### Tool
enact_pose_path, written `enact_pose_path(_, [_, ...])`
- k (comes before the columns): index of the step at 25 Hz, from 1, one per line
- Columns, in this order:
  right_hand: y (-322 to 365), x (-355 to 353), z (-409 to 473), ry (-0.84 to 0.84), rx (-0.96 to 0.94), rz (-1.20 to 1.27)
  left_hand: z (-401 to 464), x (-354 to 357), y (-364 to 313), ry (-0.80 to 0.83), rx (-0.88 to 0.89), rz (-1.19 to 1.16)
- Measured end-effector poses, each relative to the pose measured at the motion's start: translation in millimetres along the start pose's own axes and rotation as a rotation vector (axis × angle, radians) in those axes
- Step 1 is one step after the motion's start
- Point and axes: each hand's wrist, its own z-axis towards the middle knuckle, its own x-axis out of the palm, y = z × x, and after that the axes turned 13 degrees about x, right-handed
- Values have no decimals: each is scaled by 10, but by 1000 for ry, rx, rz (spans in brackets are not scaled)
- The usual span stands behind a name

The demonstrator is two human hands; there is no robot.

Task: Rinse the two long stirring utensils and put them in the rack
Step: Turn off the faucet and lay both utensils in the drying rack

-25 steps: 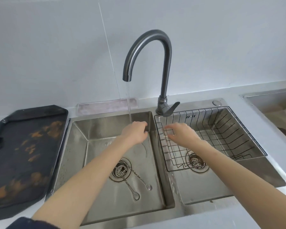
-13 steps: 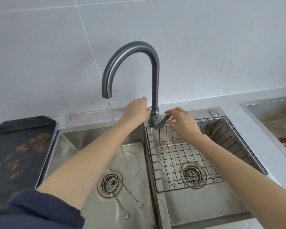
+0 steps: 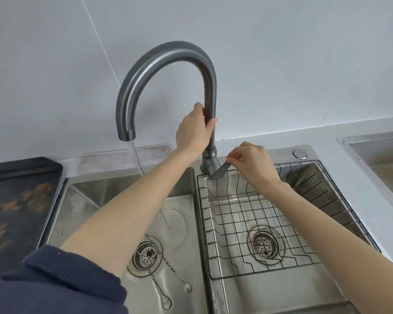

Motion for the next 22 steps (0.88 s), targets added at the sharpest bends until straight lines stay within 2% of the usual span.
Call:
enact_pose_path(16, [20,51,53,-66,24,24,-11,84,50,-43,-29,-47])
enact_pose_path(19, [44,61,8,-78,58,-12,-62,71,72,-22,-42,-109])
enact_pose_path(22, [86,67,-88,-91,49,1,-265,38,120,49,33,-39])
